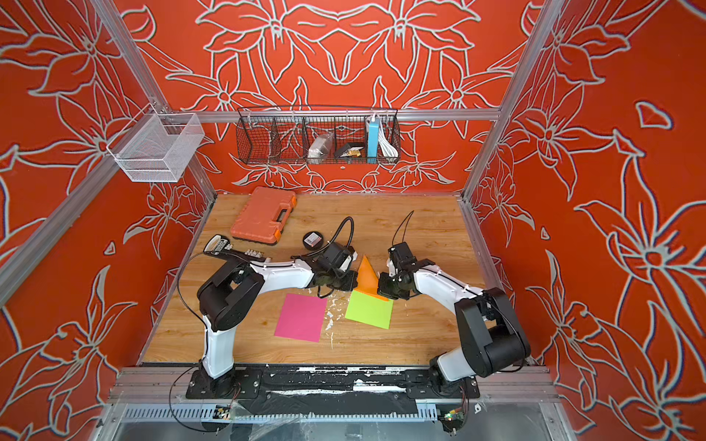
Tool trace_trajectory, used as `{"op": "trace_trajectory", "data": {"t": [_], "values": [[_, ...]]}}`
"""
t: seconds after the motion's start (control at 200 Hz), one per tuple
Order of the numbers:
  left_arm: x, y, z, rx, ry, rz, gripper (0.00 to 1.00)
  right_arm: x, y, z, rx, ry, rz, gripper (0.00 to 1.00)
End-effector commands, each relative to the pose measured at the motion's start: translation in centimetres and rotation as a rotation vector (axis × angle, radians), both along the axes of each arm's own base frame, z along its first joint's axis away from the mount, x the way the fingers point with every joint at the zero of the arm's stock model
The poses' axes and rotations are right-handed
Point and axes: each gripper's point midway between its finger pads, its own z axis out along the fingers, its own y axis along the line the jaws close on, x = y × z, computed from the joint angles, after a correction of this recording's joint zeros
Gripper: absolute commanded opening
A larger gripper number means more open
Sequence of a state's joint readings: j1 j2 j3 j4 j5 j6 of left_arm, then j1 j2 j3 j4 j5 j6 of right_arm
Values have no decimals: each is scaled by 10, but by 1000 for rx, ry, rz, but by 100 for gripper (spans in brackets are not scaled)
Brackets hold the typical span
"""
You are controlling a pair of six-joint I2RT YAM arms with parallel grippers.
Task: Fold the square paper diagonally
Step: Fold the paper at the center of the board.
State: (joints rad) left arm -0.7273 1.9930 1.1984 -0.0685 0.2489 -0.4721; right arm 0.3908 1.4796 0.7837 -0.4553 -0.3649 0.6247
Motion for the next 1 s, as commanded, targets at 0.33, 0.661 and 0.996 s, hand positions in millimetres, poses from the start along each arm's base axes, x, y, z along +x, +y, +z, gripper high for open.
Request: {"op": "trace_trajectory", "data": {"t": [0.33, 0.661, 0.996], "values": [[-11, 16, -30, 89, 73, 10, 0, 0, -2, -27, -63, 100, -9, 0], [-9, 19, -31, 109, 72, 14, 0, -11, -38, -32, -199, 129, 10, 0], [-9, 21, -30, 117, 64, 13, 0, -18, -49, -39, -251, 157, 41, 0]]}}
